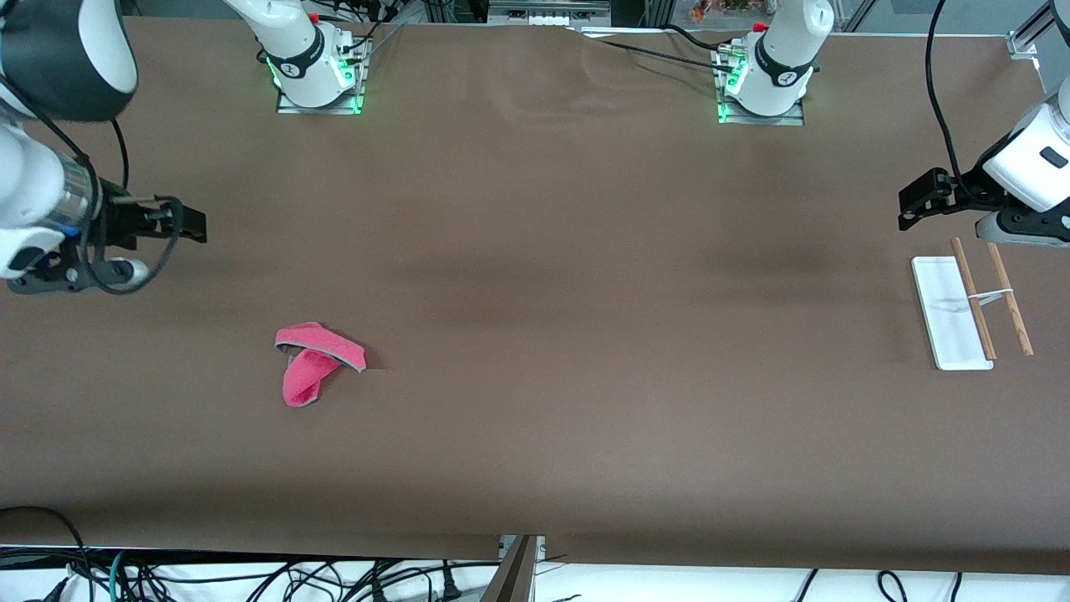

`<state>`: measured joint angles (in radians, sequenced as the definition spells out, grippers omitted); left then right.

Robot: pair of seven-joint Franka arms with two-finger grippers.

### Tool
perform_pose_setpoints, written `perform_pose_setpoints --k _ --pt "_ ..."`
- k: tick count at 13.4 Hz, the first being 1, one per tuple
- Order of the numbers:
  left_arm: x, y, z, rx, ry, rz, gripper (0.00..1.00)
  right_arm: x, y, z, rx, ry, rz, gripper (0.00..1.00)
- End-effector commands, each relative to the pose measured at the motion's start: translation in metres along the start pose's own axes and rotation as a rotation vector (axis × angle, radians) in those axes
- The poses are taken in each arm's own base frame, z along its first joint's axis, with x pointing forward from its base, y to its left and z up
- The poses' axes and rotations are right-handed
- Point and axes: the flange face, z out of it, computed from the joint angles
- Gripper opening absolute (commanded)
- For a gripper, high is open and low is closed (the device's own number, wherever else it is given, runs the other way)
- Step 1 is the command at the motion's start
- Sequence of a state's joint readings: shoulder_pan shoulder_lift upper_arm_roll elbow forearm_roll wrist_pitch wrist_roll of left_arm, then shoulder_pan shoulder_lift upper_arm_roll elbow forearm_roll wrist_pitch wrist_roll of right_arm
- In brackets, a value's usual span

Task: Pass towel and hang on rack
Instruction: 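Reach the right gripper down to the pink towel and grasp it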

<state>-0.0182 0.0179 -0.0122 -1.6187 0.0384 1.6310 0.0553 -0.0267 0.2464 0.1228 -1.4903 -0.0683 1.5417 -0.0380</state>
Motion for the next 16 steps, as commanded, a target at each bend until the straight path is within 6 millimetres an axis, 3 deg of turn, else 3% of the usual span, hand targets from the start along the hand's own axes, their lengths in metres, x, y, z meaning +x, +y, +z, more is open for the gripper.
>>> perform_pose_setpoints --k 1,4,8,11,16 --pt "-0.001 -0.002 -0.005 -0.006 0.001 0.0 1.0 0.028 0.0 0.035 0.013 0.002 0.001 1.0" --pt "-0.001 -0.001 -0.005 -0.006 0.0 -0.001 1.0 0.061 -0.018 0.08 0.015 0.019 -0.034 1.0" --pt "-0.001 -0.001 -0.005 -0.006 0.0 -0.001 1.0 0.094 -0.051 0.161 0.02 0.044 -0.086 1.0" --pt "-0.001 -0.001 -0.005 -0.006 0.001 -0.001 1.0 0.098 -0.073 0.211 -0.015 0.085 -0.167 1.0" --pt "-0.001 -0.001 -0.005 -0.006 0.0 -0.001 1.0 0.098 -0.079 0.265 -0.025 0.132 -0.233 1.0"
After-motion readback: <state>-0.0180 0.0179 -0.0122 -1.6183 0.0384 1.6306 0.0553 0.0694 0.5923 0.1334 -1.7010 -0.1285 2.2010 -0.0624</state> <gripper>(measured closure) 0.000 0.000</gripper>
